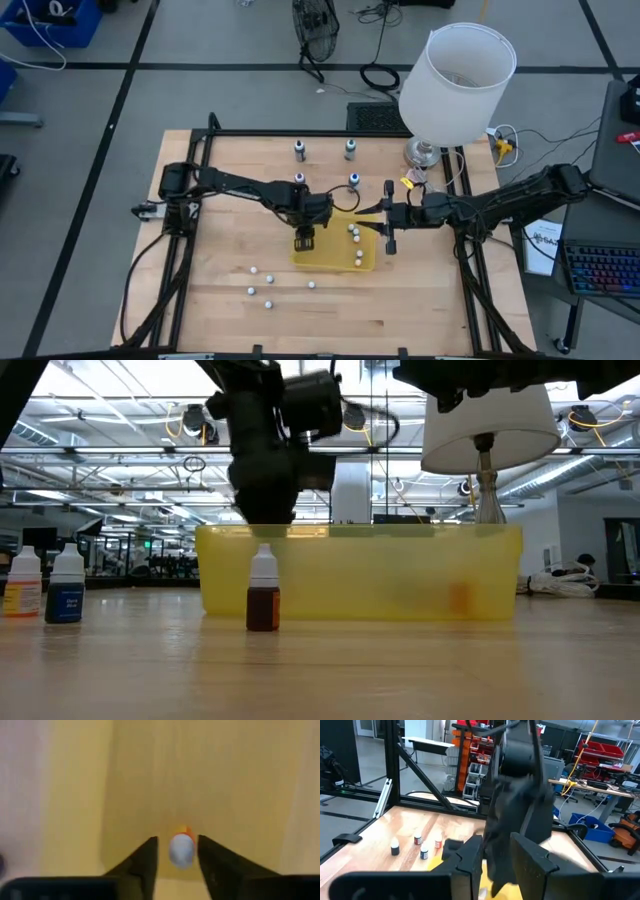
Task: Pick & Place food coloring
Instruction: Put the small yellow food coloring bottle into the yellow container, then put the small red food coloring bottle into the yellow container
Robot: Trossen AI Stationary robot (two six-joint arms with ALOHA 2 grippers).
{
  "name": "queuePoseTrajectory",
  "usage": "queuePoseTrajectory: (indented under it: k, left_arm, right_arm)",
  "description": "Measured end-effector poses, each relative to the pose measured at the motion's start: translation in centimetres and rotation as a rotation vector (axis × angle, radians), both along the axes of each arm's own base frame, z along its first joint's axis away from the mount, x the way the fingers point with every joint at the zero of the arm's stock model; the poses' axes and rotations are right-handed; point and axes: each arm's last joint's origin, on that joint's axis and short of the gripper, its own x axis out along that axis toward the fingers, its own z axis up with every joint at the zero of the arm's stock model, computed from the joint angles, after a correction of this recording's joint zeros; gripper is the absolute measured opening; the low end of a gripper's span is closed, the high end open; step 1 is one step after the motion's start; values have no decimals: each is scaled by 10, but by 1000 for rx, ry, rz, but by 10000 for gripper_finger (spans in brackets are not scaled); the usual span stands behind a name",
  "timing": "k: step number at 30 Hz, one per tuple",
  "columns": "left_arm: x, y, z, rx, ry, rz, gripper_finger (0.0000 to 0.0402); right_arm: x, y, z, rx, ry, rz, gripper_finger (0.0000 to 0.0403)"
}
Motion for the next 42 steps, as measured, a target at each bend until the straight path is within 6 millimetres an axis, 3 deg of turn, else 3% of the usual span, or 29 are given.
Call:
queuePoseTrajectory:
  k: [6, 13, 18, 24, 28, 34, 38, 42]
  left_arm:
    - [-1, 0, 18, 3, -52, -3, 254]
    - [-18, -3, 61, -9, -146, 26, 313]
    - [-45, -25, 98, -11, -314, -41, 333]
    - [-96, -53, 96, 5, -573, -87, 334]
    - [-131, -60, 76, -1, -693, -36, 328]
    - [-172, -58, 58, -13, -852, 30, 330]
    - [-192, -57, 53, -48, -954, 18, 332]
    - [-206, -57, 48, -56, -1026, -12, 326]
  right_arm:
    - [0, 0, 0, 10, 0, 0, 88]
    - [0, 1, 1, 23, -9, 18, 88]
    - [0, 5, 5, 85, -48, 160, 89]
    - [5, 10, 9, 163, -11, 179, 90]
    - [29, 32, 14, 118, 168, 141, 114]
    - [95, 90, 30, 15, 449, 220, 180]
    - [134, 128, 23, -86, 663, 259, 203]
    - [165, 147, 4, -141, 830, 252, 202]
